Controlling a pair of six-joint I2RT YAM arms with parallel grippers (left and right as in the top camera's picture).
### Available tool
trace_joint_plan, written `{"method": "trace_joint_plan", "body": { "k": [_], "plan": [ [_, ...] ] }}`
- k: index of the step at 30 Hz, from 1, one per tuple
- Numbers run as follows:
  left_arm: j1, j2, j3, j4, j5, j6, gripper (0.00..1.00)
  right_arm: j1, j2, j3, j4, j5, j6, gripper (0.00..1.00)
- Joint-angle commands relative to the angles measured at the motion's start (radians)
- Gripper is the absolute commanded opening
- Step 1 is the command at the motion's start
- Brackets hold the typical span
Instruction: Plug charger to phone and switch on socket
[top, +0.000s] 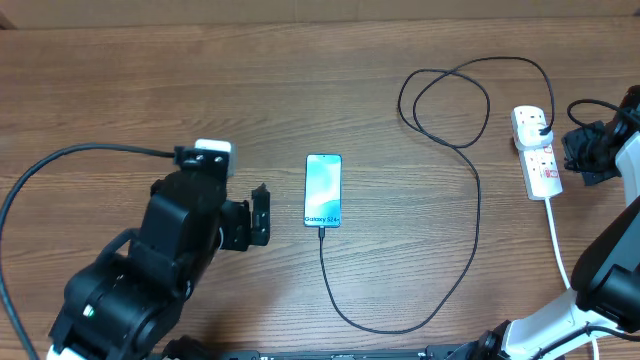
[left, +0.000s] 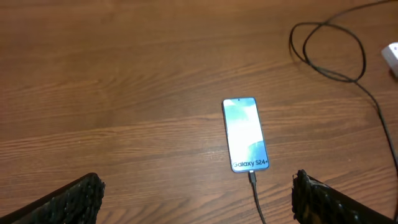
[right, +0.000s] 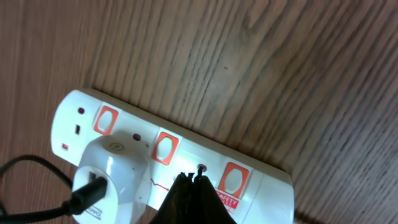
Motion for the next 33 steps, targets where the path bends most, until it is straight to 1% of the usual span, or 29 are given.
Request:
{"method": "trace_joint_plan", "body": {
  "k": [1, 7, 10, 12, 16, 18, 19, 20, 28, 33],
  "plan": [
    [-0.006, -0.008, -0.002, 0.0, -0.024, 0.008, 1.0, 0.0, 0.0, 0.033, 0.014, -0.002, -0.011, 0.04],
    [-0.003, -0.008, -0.002, -0.008, -0.024, 0.008, 1.0, 0.0, 0.0, 0.033, 0.031, -0.002, -0.012, 0.04],
    [0.038, -0.011, -0.002, -0.011, -0.017, 0.008, 0.99, 0.0, -0.001, 0.033, 0.029, -0.002, -0.012, 0.04],
    [0.089, -0.022, -0.002, -0.011, -0.018, 0.008, 1.0, 0.0, -0.001, 0.033, 0.027, -0.004, -0.012, 0.04],
    [0.255, -0.072, -0.002, -0.012, -0.018, 0.008, 1.0, 0.0, 0.0, 0.033, 0.05, -0.002, -0.014, 0.04],
    [0.33, -0.102, -0.002, -0.012, -0.018, 0.008, 1.0, 0.0, -0.001, 0.034, 0.048, -0.013, -0.046, 0.04],
    [0.379, -0.129, -0.002, -0.012, -0.018, 0.008, 1.0, 0.0, 0.0, 0.042, 0.018, -0.018, -0.061, 0.04],
    [0.398, -0.146, -0.002, -0.012, -0.018, 0.008, 1.0, 0.0, 0.0, 0.045, 0.003, -0.02, -0.056, 0.04],
    [0.413, -0.267, -0.002, -0.016, -0.018, 0.008, 1.0, 0.0, 0.006, 0.115, -0.058, -0.039, -0.053, 0.04],
    [0.413, -0.346, -0.002, -0.016, -0.018, 0.008, 1.0, 0.009, 0.058, 0.168, -0.116, -0.065, -0.052, 0.04]
  ]
}}
